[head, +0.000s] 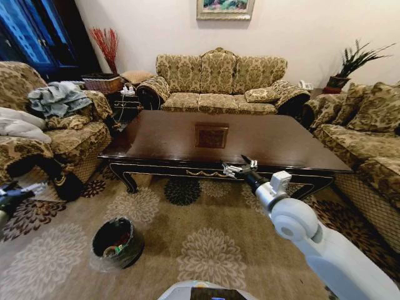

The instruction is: Move to the front of the table and place the trash on the table into the trash bin.

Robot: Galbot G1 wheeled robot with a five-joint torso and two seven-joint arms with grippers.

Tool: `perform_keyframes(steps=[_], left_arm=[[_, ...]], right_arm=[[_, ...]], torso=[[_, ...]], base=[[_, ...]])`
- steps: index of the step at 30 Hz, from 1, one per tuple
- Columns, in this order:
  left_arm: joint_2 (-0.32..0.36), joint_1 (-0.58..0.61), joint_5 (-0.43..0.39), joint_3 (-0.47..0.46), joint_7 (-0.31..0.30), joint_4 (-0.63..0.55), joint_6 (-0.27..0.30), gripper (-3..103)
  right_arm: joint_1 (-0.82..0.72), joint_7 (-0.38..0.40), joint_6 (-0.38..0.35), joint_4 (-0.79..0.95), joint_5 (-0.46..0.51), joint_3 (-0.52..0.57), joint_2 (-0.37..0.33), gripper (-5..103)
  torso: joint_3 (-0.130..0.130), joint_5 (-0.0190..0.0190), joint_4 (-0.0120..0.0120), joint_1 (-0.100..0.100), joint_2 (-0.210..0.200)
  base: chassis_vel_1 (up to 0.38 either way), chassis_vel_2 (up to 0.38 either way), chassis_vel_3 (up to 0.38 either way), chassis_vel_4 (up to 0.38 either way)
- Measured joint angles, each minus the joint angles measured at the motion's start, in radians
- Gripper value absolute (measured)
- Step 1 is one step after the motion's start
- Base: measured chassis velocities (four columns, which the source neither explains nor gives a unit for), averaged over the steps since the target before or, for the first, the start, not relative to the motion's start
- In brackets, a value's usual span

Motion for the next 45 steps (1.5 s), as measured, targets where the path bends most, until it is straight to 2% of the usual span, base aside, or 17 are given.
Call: perform_keyframes(steps=[1,2,3,6,8,9,11,13,14,17,22,27,30,32,33,37,45], left_arm=[[-0.062,0.023,-0.002,0.021,-0.017,-0.058,-0.044,100],[-0.091,0.030,0.001,0.032,-0.018,-0.078,-0.068,100],[-0.091,0.030,0.001,0.032,-0.018,-0.078,-0.068,100],[-0.208,0.046,0.102,0.090,-0.004,-0.135,-0.196,100],[-0.224,0.049,0.124,0.102,0.000,-0.140,-0.219,100],[-0.255,0.058,0.167,0.132,0.009,-0.154,-0.267,100],[-0.286,0.071,0.192,0.171,0.024,-0.167,-0.334,100],[-0.312,0.078,0.210,0.208,0.032,-0.175,-0.389,100],[-0.312,0.078,0.210,0.208,0.032,-0.175,-0.389,100],[-0.348,0.086,0.221,0.255,0.039,-0.195,-0.427,100],[-0.394,0.107,0.259,0.339,0.064,-0.226,-0.421,100],[-0.413,0.129,0.294,0.374,0.100,-0.242,-0.400,100],[-0.423,0.126,0.297,0.374,0.115,-0.248,-0.380,100],[-0.454,0.101,0.301,0.359,0.174,-0.275,-0.326,100],[-0.456,0.101,0.303,0.357,0.182,-0.279,-0.322,100],[-0.467,0.101,0.314,0.354,0.203,-0.284,-0.322,100],[-0.502,0.100,0.318,0.344,0.234,-0.267,-0.359,100]], right_arm=[[-0.084,-0.058,0.020,0.006,-0.082,0.063,0.034,100],[-0.119,-0.083,0.031,0.006,-0.115,0.091,0.048,100],[-0.119,-0.083,0.031,0.006,-0.115,0.091,0.048,100],[-0.332,-0.250,0.147,-0.019,-0.350,0.252,0.158,100],[-0.360,-0.274,0.168,-0.025,-0.389,0.274,0.181,100],[-0.418,-0.320,0.215,-0.039,-0.467,0.315,0.231,100],[-0.494,-0.376,0.277,-0.045,-0.553,0.369,0.302,100],[-0.557,-0.413,0.302,-0.023,-0.601,0.408,0.375,100],[-0.557,-0.413,0.302,-0.023,-0.601,0.408,0.375,100],[-0.638,-0.428,0.307,0.037,-0.653,0.429,0.472,100],[-0.710,-0.448,0.317,0.080,-0.695,0.427,0.575,100],[-0.718,-0.451,0.332,0.097,-0.678,0.421,0.610,100],[-0.717,-0.450,0.337,0.099,-0.672,0.421,0.613,100],[-0.714,-0.446,0.330,0.098,-0.675,0.430,0.609,100],[-0.714,-0.442,0.323,0.098,-0.678,0.431,0.609,100],[-0.714,-0.428,0.306,0.099,-0.698,0.422,0.605,100],[-0.720,-0.401,0.275,0.114,-0.767,0.352,0.580,100]], torso=[[0.000,-0.0007,-0.0001,0.000,0.000],[0.000,-0.0006,0.0000,0.000,0.000],[0.000,-0.0006,0.0000,0.000,0.000],[0.000,-0.0001,-0.0005,0.000,0.000],[0.000,0.0001,-0.0008,0.000,0.000],[0.000,-0.0003,-0.0009,0.000,0.000],[0.000,-0.0005,-0.0006,0.000,0.000],[0.000,-0.0003,-0.0006,0.000,0.000],[0.000,-0.0003,-0.0006,0.000,0.000],[0.000,-0.0005,-0.0004,0.000,0.000],[0.000,-0.0003,-0.0005,0.000,0.000],[0.000,-0.0005,-0.0004,0.000,0.000],[0.000,-0.0005,-0.0003,0.000,0.000],[0.000,-0.0004,-0.0005,0.000,0.000],[0.000,-0.0003,-0.0005,0.000,0.000],[0.000,-0.0004,-0.0004,0.000,0.000],[0.000,-0.0004,-0.0004,0.000,0.000]], base=[[0.000,0.000,0.000,0.000],[0.000,0.000,0.000,0.000],[0.000,0.000,0.000,0.000],[0.000,0.000,0.000,0.000],[0.000,0.000,0.000,0.000],[0.000,0.000,0.000,0.000],[0.000,0.000,0.000,0.000],[0.000,0.000,0.000,0.000],[0.000,0.000,0.000,0.000],[0.000,0.000,0.000,0.000],[0.000,0.000,0.000,0.000],[0.000,0.000,0.000,0.000],[0.000,0.000,0.000,0.000],[0.000,0.000,0.000,0.000],[0.000,0.000,0.000,0.000],[0.000,0.000,0.000,0.000],[0.027,-0.017,-0.023,0.026]])
